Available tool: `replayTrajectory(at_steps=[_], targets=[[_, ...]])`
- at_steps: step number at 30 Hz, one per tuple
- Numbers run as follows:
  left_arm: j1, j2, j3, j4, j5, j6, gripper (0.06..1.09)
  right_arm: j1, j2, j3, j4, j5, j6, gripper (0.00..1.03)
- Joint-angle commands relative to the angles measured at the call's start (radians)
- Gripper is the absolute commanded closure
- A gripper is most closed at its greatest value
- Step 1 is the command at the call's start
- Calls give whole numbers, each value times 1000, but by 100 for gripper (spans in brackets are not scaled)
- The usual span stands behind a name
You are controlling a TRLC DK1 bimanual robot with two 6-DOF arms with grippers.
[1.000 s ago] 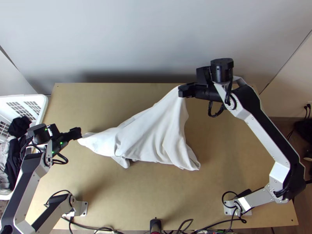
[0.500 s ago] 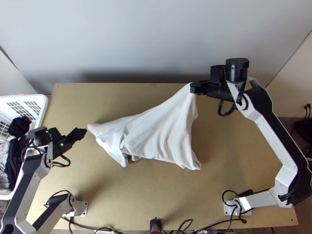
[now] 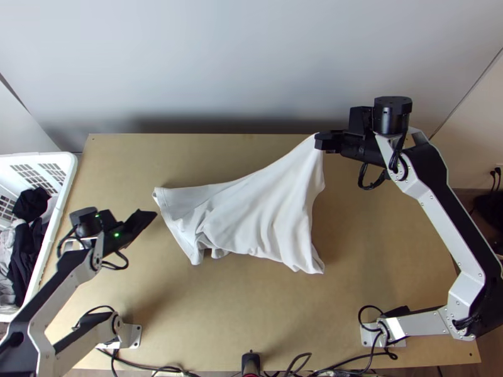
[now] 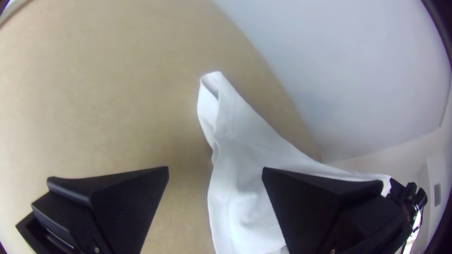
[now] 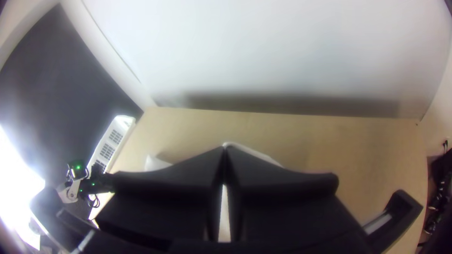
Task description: Fold the t-shirt
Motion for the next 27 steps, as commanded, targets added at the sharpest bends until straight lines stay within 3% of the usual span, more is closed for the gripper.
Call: replayTrajectory(at_steps=[1, 12, 27], targets=[[-83, 129, 10, 135, 4, -32, 12, 10, -6, -14, 14, -1, 17, 100], [-115, 273, 84, 264, -7, -48, 12, 16, -22, -56, 30, 3, 32, 100], [-113, 344, 143, 290, -11, -48, 12, 18, -50, -86, 41, 6, 51, 100]])
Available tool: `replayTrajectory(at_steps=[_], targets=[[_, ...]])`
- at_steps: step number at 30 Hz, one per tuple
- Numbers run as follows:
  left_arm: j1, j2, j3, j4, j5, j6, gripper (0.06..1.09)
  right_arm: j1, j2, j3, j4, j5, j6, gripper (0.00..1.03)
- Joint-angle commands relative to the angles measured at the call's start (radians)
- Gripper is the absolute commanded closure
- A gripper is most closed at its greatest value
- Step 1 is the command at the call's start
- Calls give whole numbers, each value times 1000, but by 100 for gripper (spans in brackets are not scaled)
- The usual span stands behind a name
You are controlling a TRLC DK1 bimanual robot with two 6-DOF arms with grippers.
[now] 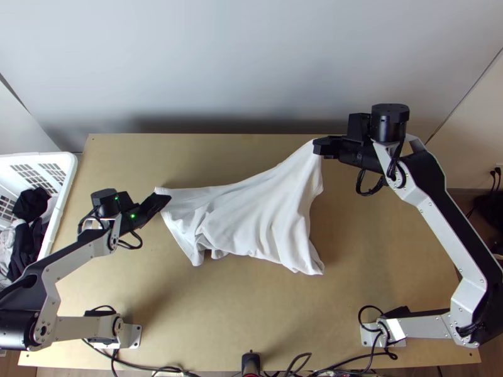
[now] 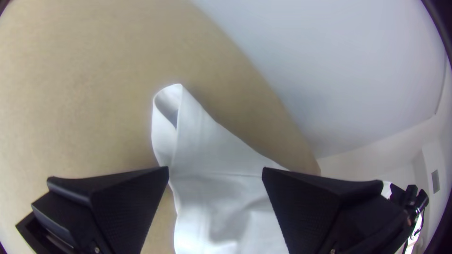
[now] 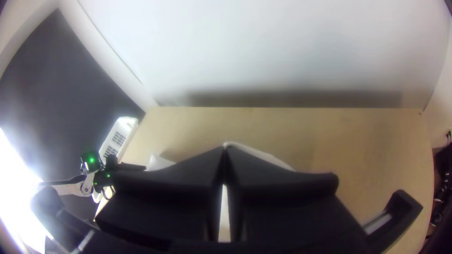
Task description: Fold the t-shirt
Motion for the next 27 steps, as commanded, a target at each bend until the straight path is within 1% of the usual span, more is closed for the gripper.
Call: replayTrajectory(at_steps=[1, 21, 27], targets=[[-3, 28, 22, 11, -1, 0, 12, -1, -13, -12, 3, 2, 5, 100], [-29, 50, 39, -3, -6, 7, 12, -7, -27, -23, 14, 2, 11, 100], [-73, 51, 40, -19, -6, 23, 12, -10, -32, -23, 17, 2, 18, 100]])
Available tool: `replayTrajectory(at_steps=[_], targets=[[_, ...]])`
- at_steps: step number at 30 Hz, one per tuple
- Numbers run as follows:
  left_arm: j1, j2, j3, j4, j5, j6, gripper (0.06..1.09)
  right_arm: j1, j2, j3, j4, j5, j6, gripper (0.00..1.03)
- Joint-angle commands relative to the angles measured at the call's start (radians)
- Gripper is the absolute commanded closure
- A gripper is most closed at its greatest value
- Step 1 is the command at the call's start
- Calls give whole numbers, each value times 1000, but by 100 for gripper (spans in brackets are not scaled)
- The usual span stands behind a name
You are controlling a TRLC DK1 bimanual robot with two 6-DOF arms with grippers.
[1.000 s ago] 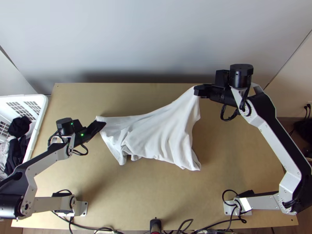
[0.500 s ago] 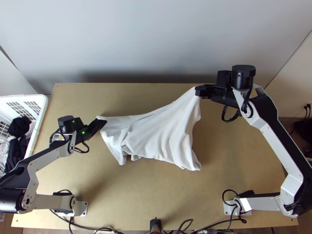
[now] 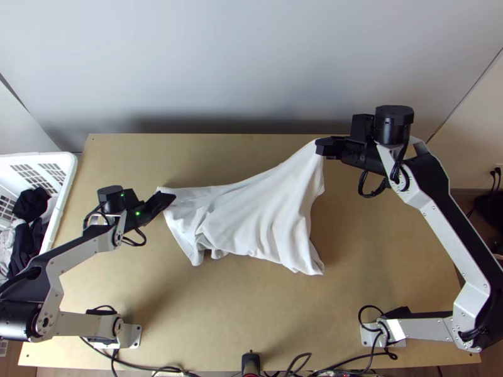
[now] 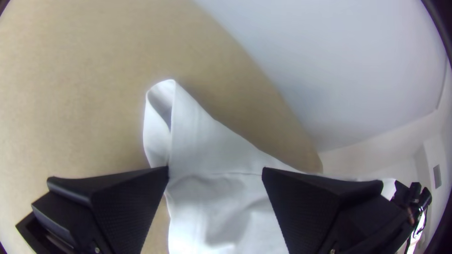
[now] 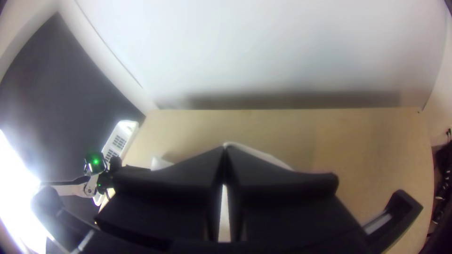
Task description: Fold the t-shirt
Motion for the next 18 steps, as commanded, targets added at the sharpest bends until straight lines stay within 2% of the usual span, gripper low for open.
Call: replayTrajectory(at_steps=[1, 3, 5, 6, 7, 9, 10, 18], targets=[[-44, 4, 8, -23, 0, 24, 12, -6, -7, -3, 3, -1, 5, 100], [-53, 8, 14, -35, 0, 29, 16, -10, -11, -6, 3, -1, 6, 100], [-54, 18, 18, -38, 0, 34, 29, -13, -16, -9, 3, -1, 6, 100], [-54, 19, 22, -49, 0, 37, 39, -15, -17, -10, 3, -1, 6, 100], [-54, 24, 26, -54, -1, 37, 54, -16, -19, -10, 3, -1, 6, 100], [-53, 22, 25, -61, -41, 32, 95, -18, -24, -12, 3, -1, 6, 100], [-53, 21, 23, -61, -64, 28, 106, -18, -25, -13, 3, -1, 6, 100], [-65, 12, 29, -98, -61, 49, 105, -21, -33, -13, 3, -1, 12, 100]])
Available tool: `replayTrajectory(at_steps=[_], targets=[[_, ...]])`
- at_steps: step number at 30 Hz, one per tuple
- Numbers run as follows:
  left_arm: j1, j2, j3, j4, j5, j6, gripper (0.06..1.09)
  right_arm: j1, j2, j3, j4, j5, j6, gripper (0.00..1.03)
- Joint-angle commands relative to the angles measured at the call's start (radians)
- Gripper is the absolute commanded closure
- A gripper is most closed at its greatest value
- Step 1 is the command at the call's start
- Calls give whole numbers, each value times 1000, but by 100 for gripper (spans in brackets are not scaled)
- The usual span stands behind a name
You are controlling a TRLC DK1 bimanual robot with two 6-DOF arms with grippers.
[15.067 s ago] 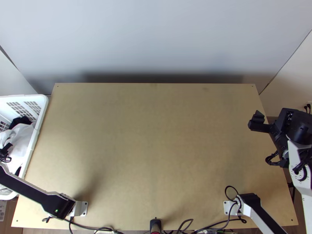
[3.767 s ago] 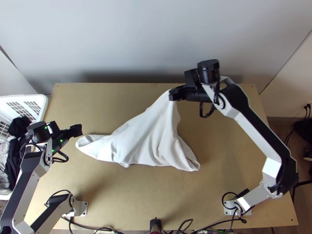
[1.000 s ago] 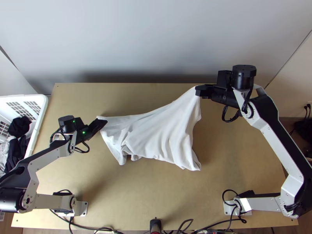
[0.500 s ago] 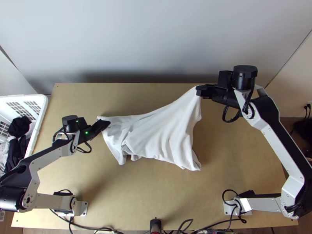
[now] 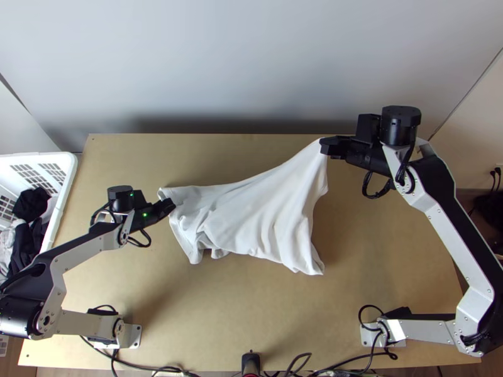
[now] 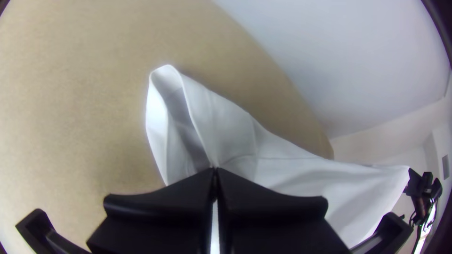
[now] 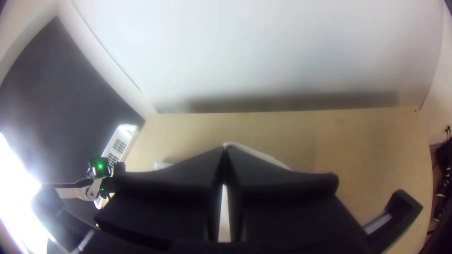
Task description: Fold the t-shirt
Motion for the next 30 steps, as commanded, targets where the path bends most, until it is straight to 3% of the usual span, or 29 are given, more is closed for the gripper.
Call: replayTrajectory(at_steps=[1, 11, 17, 24, 30], targets=[[-4, -22, 11, -29, -13, 7, 105, -5, -10, 0, 0, 2, 4, 100], [22, -340, 333, -216, 39, -30, 105, -38, -32, 40, 8, 2, 4, 100], [103, -330, 606, -279, 92, -195, 105, -97, -44, 172, 8, 17, -6, 100], [126, -312, 865, -347, 100, -275, 105, -167, -58, 405, 7, 32, -3, 100], [113, -335, 1011, -345, 102, -280, 105, -181, -58, 564, 7, 45, -3, 100]])
